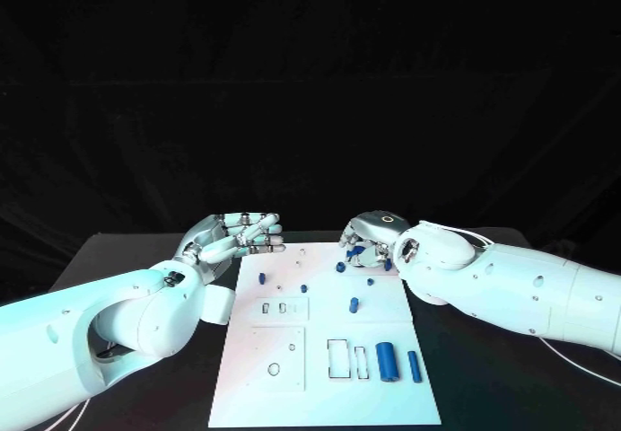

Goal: Assemble the parts on the task board

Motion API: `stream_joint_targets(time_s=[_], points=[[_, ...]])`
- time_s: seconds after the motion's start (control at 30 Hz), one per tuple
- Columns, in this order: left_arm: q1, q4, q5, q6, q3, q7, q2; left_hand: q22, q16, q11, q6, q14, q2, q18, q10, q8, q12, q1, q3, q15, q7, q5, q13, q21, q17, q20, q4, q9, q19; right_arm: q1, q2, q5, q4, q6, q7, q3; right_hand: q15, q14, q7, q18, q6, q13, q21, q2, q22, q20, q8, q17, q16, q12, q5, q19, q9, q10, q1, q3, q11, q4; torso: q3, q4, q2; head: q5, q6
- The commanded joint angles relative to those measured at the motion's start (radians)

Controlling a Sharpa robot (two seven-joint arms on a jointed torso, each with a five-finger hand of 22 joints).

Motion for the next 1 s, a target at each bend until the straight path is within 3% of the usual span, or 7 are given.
stream_joint_targets(time_s=[0.03,0.17,0.47,0.63,0.87,1.0], points=[[0.002,0.008,-0.006,0.022,0.001,0.006,-0.001,0.001,-0.003,0.003,-0.001,-0.002,-0.003,0.012,-0.005,-0.007,-0.005,0.009,-0.003,0.003,0.004,-0.002,-0.001,0.006,0.001,-0.002,-0.006,-0.002,0.006,-0.001,0.007,-0.040,-0.007,0.044,-0.021,0.000,0.000,0.045,-0.001,-0.025,-0.003,0.002,0.060,-0.010,0.079,0.001,-0.004,0.071,0.076,0.006,0.003,0.025,0.002,-0.006,0.002,0.011,0.000,0.004,-0.0002,0.0050,0.011,-0.004,-0.003],[0.003,0.012,-0.006,0.019,0.002,0.007,-0.002,0.001,-0.004,0.005,-0.002,-0.003,-0.003,0.012,-0.006,-0.009,-0.007,0.008,-0.004,0.003,0.006,-0.002,-0.002,0.007,0.002,-0.002,-0.005,-0.002,0.006,-0.004,0.015,-0.041,-0.012,0.062,-0.019,0.000,0.002,0.044,0.001,-0.036,-0.004,0.004,0.127,-0.018,0.169,0.004,-0.004,0.159,0.173,0.007,0.003,0.047,0.002,-0.009,0.004,0.026,0.001,0.014,-0.0008,0.0074,0.016,-0.005,-0.005],[0.005,0.015,-0.006,0.013,0.002,0.009,-0.004,0.001,-0.005,0.006,-0.004,-0.004,-0.004,0.012,-0.008,-0.011,-0.009,0.008,-0.005,0.004,0.009,-0.002,-0.002,0.007,0.002,-0.002,-0.005,-0.003,0.006,-0.007,0.021,-0.042,-0.015,0.085,-0.014,0.000,0.004,0.042,0.002,-0.039,0.001,0.005,0.148,-0.022,0.199,0.006,-0.003,0.192,0.211,0.007,0.002,0.049,0.003,-0.012,0.004,0.033,0.003,0.021,-0.0036,0.0132,0.021,-0.009,-0.006],[0.007,0.015,-0.006,0.012,0.003,0.009,-0.005,0.001,-0.006,0.007,-0.004,-0.004,-0.004,0.012,-0.009,-0.011,-0.009,0.008,-0.005,0.005,0.009,-0.002,-0.002,0.007,0.002,-0.002,-0.005,-0.003,0.006,-0.009,0.024,-0.040,-0.021,0.091,-0.011,-0.001,0.005,0.043,0.004,-0.043,0.006,0.005,0.169,-0.022,0.229,0.008,-0.001,0.224,0.245,0.007,-0.002,0.057,0.003,-0.013,0.003,0.039,0.004,0.028,-0.0024,0.0145,0.022,-0.010,-0.006],[0.010,0.017,-0.006,0.011,0.003,0.009,-0.007,0.001,-0.007,0.008,-0.006,-0.006,-0.002,0.012,-0.011,-0.013,-0.011,0.006,-0.005,0.006,0.012,-0.002,-0.003,0.007,0.003,-0.001,-0.004,-0.003,0.005,-0.013,0.030,-0.035,-0.029,0.096,-0.008,-0.001,0.006,0.047,0.007,-0.050,0.014,0.007,0.202,-0.010,0.275,0.009,0.000,0.261,0.285,0.012,-0.008,0.075,0.004,-0.004,0.009,0.058,0.005,0.038,-0.0028,0.0168,0.025,-0.011,-0.008],[0.012,0.017,-0.006,0.010,0.003,0.008,-0.008,0.001,-0.008,0.009,-0.007,-0.006,-0.002,0.011,-0.012,-0.014,-0.013,0.004,-0.006,0.006,0.013,-0.002,-0.003,0.007,0.003,-0.001,-0.002,-0.003,0.004,-0.014,0.033,-0.033,-0.034,0.101,-0.008,-0.001,0.007,0.047,0.009,-0.054,0.018,0.006,0.222,0.002,0.304,0.009,0.000,0.281,0.307,0.013,-0.041,0.086,0.004,0.002,0.019,0.085,0.005,0.043,-0.0023,0.0181,0.026,-0.011,-0.009]])
